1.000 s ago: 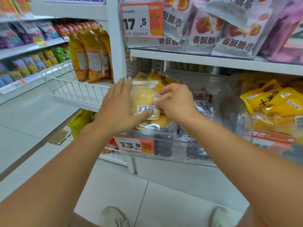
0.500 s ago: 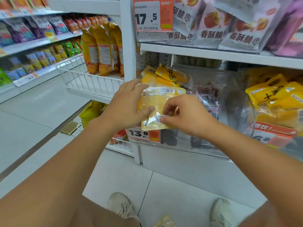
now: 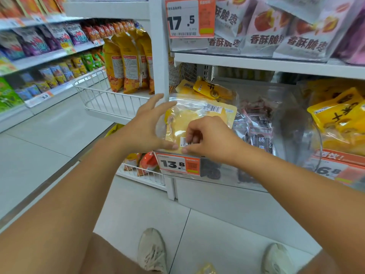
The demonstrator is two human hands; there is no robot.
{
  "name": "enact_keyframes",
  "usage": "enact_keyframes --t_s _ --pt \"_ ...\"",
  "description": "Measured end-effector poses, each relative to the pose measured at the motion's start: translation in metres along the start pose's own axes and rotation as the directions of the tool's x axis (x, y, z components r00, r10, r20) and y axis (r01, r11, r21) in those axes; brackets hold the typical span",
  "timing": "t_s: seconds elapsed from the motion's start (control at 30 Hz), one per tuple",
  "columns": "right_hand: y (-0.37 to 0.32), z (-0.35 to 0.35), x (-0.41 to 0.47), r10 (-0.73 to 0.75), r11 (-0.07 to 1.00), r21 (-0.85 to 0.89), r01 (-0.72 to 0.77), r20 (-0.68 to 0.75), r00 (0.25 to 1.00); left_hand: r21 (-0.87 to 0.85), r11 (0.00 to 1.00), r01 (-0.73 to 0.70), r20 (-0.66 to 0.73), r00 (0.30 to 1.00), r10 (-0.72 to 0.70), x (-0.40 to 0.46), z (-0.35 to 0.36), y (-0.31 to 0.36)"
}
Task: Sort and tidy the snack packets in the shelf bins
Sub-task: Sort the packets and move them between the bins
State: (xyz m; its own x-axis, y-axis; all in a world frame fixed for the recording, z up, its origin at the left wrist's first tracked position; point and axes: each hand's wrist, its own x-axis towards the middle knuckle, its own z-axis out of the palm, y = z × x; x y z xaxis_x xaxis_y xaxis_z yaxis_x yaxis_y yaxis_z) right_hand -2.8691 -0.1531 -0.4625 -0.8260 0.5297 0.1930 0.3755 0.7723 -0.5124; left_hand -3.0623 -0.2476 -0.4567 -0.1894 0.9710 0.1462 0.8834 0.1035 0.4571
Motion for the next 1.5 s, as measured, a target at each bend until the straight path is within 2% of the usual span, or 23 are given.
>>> enact_keyframes --t_s 0.03,0.1,0.17,0.2,0.3,0.43,0.5,0.57,0.63,0.7,0.77,0.83,0.87,0.9,0.97,1.0,1.03,1.1,1.13,1.23,1.33,1.43,1.5 --pt "-0.001 -0.004 -0.003 -0.028 1.0 0.009 0.028 -0.015 0.999 -0.003 1.0 -0.002 0.007 1.0 0.002 -0.002 0.0 -0.003" --pt "0.002 -0.019 -0.009 0.017 0.999 -0.046 -0.029 -0.233 0.972 0.001 1.0 -0.026 0.01 1.0 0.026 -0.004 0.001 -0.007" --pt "0.014 -0.037 -0.016 0.204 0.95 -0.11 -0.293 -0.492 0.846 0.0 0.999 -0.047 -0.011 0.999 0.047 -0.006 0.0 -0.005" --pt "0.023 -0.043 -0.018 0.328 0.886 -0.118 -0.448 -0.523 0.787 0.007 0.999 -0.05 -0.024 0.998 0.05 -0.006 0.0 -0.003" --pt "0.038 -0.043 -0.019 0.641 0.751 0.017 -0.66 -0.257 0.723 0.031 0.997 -0.077 -0.031 0.996 0.078 -0.005 0.001 0.005" --pt "0.027 -0.037 -0.011 0.552 0.825 0.283 -0.488 -0.227 0.802 0.062 0.988 -0.143 -0.032 0.989 0.145 -0.001 0.009 0.019" --pt "0.015 -0.031 -0.008 0.553 0.746 0.507 -0.431 -0.113 0.825 0.081 0.978 -0.191 -0.081 0.977 0.197 0.0 0.011 0.026" --pt "0.013 -0.026 -0.006 0.555 0.704 0.545 -0.456 -0.021 0.832 0.169 0.959 -0.227 -0.097 0.965 0.245 0.001 0.012 0.031" --pt "0.018 -0.027 -0.008 0.526 0.795 0.393 -0.462 -0.068 0.848 0.284 0.938 -0.2 -0.109 0.965 0.239 0.001 0.011 0.033" --pt "0.02 -0.038 -0.016 0.407 0.913 0.1 -0.395 -0.256 0.877 0.331 0.914 -0.236 -0.186 0.933 0.308 -0.003 0.01 0.042" --pt "0.01 -0.056 -0.036 0.212 0.961 -0.103 -0.257 -0.32 0.923 0.352 0.861 -0.368 -0.32 0.817 0.48 -0.016 0.012 0.065" --pt "0.0 -0.068 -0.062 0.145 0.987 -0.078 -0.144 0.016 0.989 0.332 0.795 -0.507 -0.325 0.73 0.601 -0.04 0.029 0.09" --pt "0.001 -0.065 -0.074 0.181 0.983 -0.034 -0.18 0.312 0.933 0.304 0.777 -0.552 -0.245 0.743 0.623 -0.054 0.045 0.101" --pt "0.005 -0.054 -0.087 0.225 0.968 -0.045 -0.246 0.591 0.775 0.254 0.785 -0.565 -0.104 0.791 0.603 -0.068 0.067 0.107" --pt "0.027 -0.002 -0.113 0.312 0.924 -0.183 -0.336 0.868 0.386 0.187 0.868 -0.459 0.335 0.861 0.383 -0.091 0.119 0.103" --pt "0.044 0.036 -0.129 0.363 0.897 -0.259 -0.359 0.894 0.261 0.196 0.91 -0.365 0.537 0.817 0.211 -0.101 0.15 0.091" --pt "0.064 0.078 -0.146 0.415 0.87 -0.322 -0.374 0.887 0.203 0.218 0.939 -0.265 0.684 0.728 0.047 -0.109 0.181 0.078" --pt "0.101 0.152 -0.181 0.519 0.799 -0.376 -0.469 0.826 0.222 0.273 0.959 -0.081 0.815 0.55 -0.185 -0.128 0.239 0.047" --pt "0.118 0.183 -0.197 0.572 0.753 -0.368 -0.546 0.776 0.267 0.295 0.955 0.005 0.819 0.514 -0.256 -0.139 0.263 0.033" --pt "0.146 0.26 -0.238 0.67 0.651 -0.295 -0.699 0.656 0.347 0.316 0.926 0.204 0.783 0.495 -0.377 -0.163 0.319 0.004" --pt "0.149 0.314 -0.264 0.773 0.518 -0.285 -0.807 0.559 0.298 0.27 0.893 0.36 0.782 0.46 -0.421 -0.165 0.353 -0.009" --pt "0.157 0.345 -0.27 0.853 0.461 -0.304 -0.833 0.409 0.323 0.189 0.827 0.529 0.777 0.434 -0.455 -0.159 0.38 -0.019" --pt "0.158 0.355 -0.264 0.853 0.388 -0.218 -0.896 0.452 0.259 0.195 0.796 0.573 0.788 0.392 -0.475 -0.163 0.39 -0.023"
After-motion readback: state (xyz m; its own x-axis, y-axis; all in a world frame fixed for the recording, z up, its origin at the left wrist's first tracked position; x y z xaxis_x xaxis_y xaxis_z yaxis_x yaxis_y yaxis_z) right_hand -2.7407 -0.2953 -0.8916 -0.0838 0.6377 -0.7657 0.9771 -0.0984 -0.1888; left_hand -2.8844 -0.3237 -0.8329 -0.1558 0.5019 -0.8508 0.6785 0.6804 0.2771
